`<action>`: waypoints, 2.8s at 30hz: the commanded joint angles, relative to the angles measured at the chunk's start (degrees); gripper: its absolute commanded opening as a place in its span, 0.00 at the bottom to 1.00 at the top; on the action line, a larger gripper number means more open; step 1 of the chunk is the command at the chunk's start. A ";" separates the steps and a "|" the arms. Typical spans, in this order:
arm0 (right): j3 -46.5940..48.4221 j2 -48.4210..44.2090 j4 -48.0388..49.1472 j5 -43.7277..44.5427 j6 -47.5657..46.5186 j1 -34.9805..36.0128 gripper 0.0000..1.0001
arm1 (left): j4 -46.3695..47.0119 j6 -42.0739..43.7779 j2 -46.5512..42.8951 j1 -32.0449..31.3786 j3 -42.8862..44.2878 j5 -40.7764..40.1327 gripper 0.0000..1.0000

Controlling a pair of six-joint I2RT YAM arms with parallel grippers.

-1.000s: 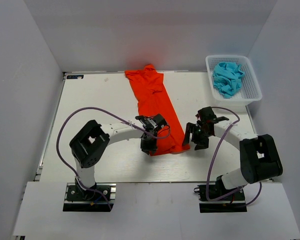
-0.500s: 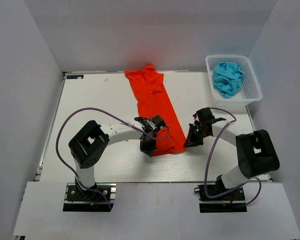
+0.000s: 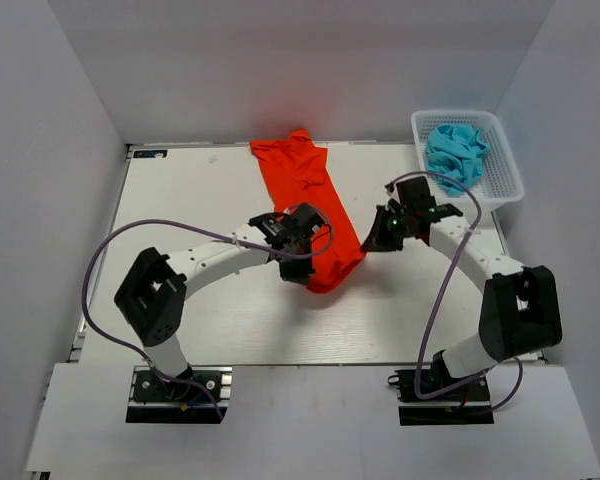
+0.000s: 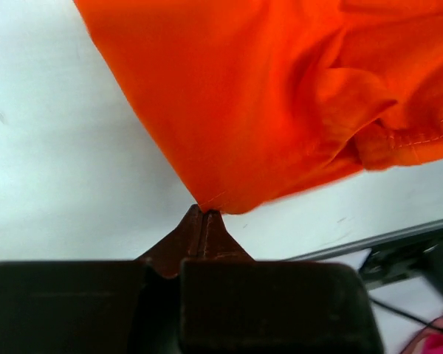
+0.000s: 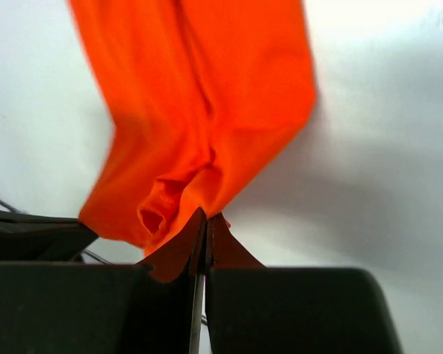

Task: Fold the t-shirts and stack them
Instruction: Fold the folded rectangular tshirt in 1/3 of the way, then grab one side of the 2/3 rectangular tshirt with both arms

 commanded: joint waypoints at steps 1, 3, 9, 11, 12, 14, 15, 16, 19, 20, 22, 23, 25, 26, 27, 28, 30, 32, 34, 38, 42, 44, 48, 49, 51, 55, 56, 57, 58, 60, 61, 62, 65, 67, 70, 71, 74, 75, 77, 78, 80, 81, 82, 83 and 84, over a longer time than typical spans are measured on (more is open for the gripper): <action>9.61 3.84 -1.76 -1.03 0.09 -0.16 0.00 | -2.12 -0.11 0.00 4.10 6.29 -3.20 0.00; 11.92 5.35 -1.85 -1.03 0.08 -0.16 0.00 | -2.12 -0.11 1.14 6.48 7.01 -3.20 0.00; 25.44 14.57 -3.07 -2.34 -0.35 0.02 0.00 | 4.29 3.04 1.14 14.57 10.52 -1.19 0.00; 29.48 18.88 -3.51 -2.96 -0.53 0.02 0.00 | 4.82 4.62 3.95 16.33 13.68 -0.57 0.00; 32.38 19.85 -3.95 -2.96 -0.53 0.02 0.00 | 4.82 5.76 5.18 16.86 15.17 -0.56 0.00; 35.21 23.80 -3.87 -2.96 -0.44 -0.07 0.00 | 3.59 7.00 9.12 18.44 19.74 -0.04 0.00; 39.14 24.68 -4.39 -2.96 -0.70 -0.07 0.00 | 3.07 7.62 10.27 18.97 21.23 -0.04 0.00; 40.48 27.82 -5.00 -3.05 -0.88 0.02 0.00 | 2.45 7.62 11.24 19.50 23.77 -0.04 0.00; 47.08 32.75 -6.24 -3.23 -1.76 0.10 0.00 | 2.97 8.76 13.97 21.69 26.60 1.27 0.00; 49.18 33.73 -6.94 -3.32 -1.58 0.02 0.00 | 2.97 8.76 14.50 22.31 27.22 1.28 0.00; 52.95 36.62 -7.21 -4.28 -1.50 0.02 0.00 | 2.97 8.76 15.46 24.24 29.06 1.28 0.00; 53.76 37.17 -7.03 -4.28 -1.15 -0.07 0.00 | 2.97 8.76 16.43 24.86 29.59 1.28 0.00; 55.69 38.66 -5.98 -4.28 -0.71 0.02 0.00 | 3.58 9.46 17.31 26.70 30.38 2.15 0.00; 56.22 39.27 -5.28 -4.11 -0.18 -0.16 0.00 | 4.11 9.47 18.45 27.32 31.09 2.77 0.00; 56.75 40.24 -5.36 -3.85 0.17 -0.25 0.00 | 4.64 9.99 19.24 27.84 32.40 3.47 0.00; 59.02 41.47 -5.28 -3.58 0.17 -0.16 0.00 | 4.64 10.78 19.95 28.37 33.19 4.00 0.00; 60.70 43.14 -5.36 -2.79 0.52 -0.16 0.00 | 4.64 11.31 22.66 29.17 35.91 4.01 0.00; 62.55 45.25 -4.14 -2.96 1.31 -0.25 0.00 | 4.03 12.02 24.34 30.48 37.41 4.53 0.00; 62.56 46.39 -2.12 -4.37 2.71 -0.25 0.00 | 4.81 12.63 26.19 31.01 38.47 3.92 0.00; 62.37 48.59 5.88 -5.43 7.64 -0.25 0.00 | 6.48 13.16 28.56 31.63 39.97 5.15 0.00; 65.19 50.79 5.62 -4.11 8.61 -0.33 0.00 | 8.59 15.26 29.97 32.16 41.55 6.29 0.00; 64.67 50.97 6.41 -3.49 8.61 -0.25 0.00 | 10.44 15.27 29.97 32.16 41.55 7.60 0.00; 63.79 52.11 8.35 -1.74 10.01 -0.51 0.00 | 11.06 15.27 31.20 32.77 42.16 6.83 0.00; 63.87 52.63 8.87 -1.47 10.80 -0.42 0.00 | 10.02 15.27 32.33 32.77 42.95 6.82 0.00; 64.92 53.78 11.33 -1.47 11.07 -0.77 0.03 | 8.87 14.74 34.89 34.35 46.72 6.20 0.30; 70.53 57.12 12.66 -4.44 10.55 -1.91 0.74 | 6.50 16.41 38.58 35.85 54.63 4.98 1.00; 70.99 56.95 12.92 -4.98 10.28 -1.92 0.90 | 4.05 17.02 38.59 36.63 57.78 4.97 1.00; 70.56 56.08 12.74 -5.94 9.67 -1.92 0.90 | 3.16 17.03 38.59 36.64 57.81 4.45 1.00; 68.12 54.15 12.57 -6.04 7.32 -2.09 0.90 | 3.15 17.55 36.32 37.25 57.81 3.92 1.00; 65.30 49.93 11.52 -5.52 1.89 -1.83 0.90 | 3.85 18.52 32.45 37.25 51.86 3.31 1.00; 62.15 45.13 11.16 -5.43 0.37 -1.31 0.90 | 4.72 18.52 30.17 37.25 49.14 3.30 1.00; 58.72 43.69 10.81 -5.25 -0.87 -1.04 0.90 | 6.73 19.13 25.71 37.25 43.37 3.30 1.00; 51.07 37.97 8.71 -6.57 -6.06 0.10 0.90 | 8.42 19.14 20.23 36.02 33.93 3.91 1.00; 47.01 35.43 5.81 -6.83 -8.17 0.37 0.90 | 9.13 18.61 16.97 35.50 28.49 8.73 1.00; 40.95 32.18 4.92 -4.81 -7.21 0.11 0.90 | 9.92 17.82 15.13 34.27 22.95 12.70 1.00; 39.80 31.55 4.75 -3.07 -6.51 -0.07 0.90 | 9.92 17.82 15.12 32.96 21.70 13.23 1.00; 32.78 28.48 4.31 -1.83 -5.01 -0.86 0.90 | 9.92 16.67 14.60 30.76 17.74 12.71 1.00; 30.50 27.51 4.57 -0.69 -5.97 -1.04 0.90 | 9.92 15.63 14.59 29.18 16.78 12.71 1.00; 28.98 27.76 4.31 -0.68 -4.83 -1.13 0.90 | 10.62 14.75 14.59 27.94 13.61 12.71 1.00; 29.07 29.16 3.61 -1.81 -5.10 -1.21 0.90 | 11.32 14.22 14.59 27.42 12.73 12.71 0.97; 28.98 29.87 2.46 -2.78 -4.83 -1.56 0.90 | 12.11 13.60 14.59 26.62 11.32 12.71 0.87; 28.81 31.01 2.98 -2.79 -5.18 -1.65 0.90 | 12.64 13.60 14.59 26.10 10.54 12.71 0.80; 28.20 31.45 2.90 -2.70 -4.66 -1.65 0.90 | 13.16 13.60 15.20 26.09 9.92 12.71 0.76; 27.93 31.72 3.94 -2.61 -4.57 -1.74 0.90 | 13.17 12.99 15.82 25.57 9.91 11.84 0.69; 27.32 32.59 4.56 -2.79 -4.31 -1.65 0.89 | 13.17 12.98 15.82 25.57 9.91 11.83 0.66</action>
